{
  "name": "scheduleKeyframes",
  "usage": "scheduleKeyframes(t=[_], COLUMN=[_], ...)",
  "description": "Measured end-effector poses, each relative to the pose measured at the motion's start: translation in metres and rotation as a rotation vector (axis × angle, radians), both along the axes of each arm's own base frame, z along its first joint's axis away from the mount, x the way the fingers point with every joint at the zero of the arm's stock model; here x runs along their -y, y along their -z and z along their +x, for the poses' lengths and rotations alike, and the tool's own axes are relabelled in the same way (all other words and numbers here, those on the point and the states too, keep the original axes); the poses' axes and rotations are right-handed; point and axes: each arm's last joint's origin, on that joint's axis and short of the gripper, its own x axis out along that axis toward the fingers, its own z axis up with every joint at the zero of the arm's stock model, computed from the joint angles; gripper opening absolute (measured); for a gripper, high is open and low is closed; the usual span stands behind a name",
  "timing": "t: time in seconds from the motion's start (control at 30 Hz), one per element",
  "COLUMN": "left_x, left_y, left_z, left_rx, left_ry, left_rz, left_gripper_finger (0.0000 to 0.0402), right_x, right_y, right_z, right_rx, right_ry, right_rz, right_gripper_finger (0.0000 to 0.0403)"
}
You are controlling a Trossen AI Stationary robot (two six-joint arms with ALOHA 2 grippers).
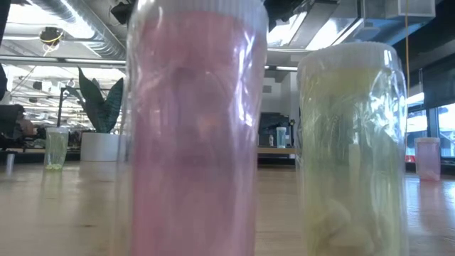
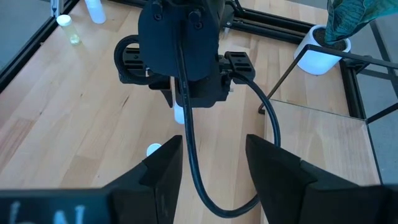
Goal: Pick and place medicine bottles onto shelf by color
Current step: Put the center white pill bottle on the shelf
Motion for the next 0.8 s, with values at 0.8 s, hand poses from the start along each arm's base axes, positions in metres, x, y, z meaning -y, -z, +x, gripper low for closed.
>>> scheduleKeyframes(t=[0.8], left_x=[0.013], left_y=[-0.025], left_z=[-0.017], left_rx=[0.012], left_ry=[0.193], left_rz=[0.176], left_gripper_finger=[0.0199], right_x=[0.000], right_y=[0.000], right_z=[0.000], right_rx=[0.000], right_ry=[0.000], right_rz=[0.000], right_gripper_finger=[0.0179])
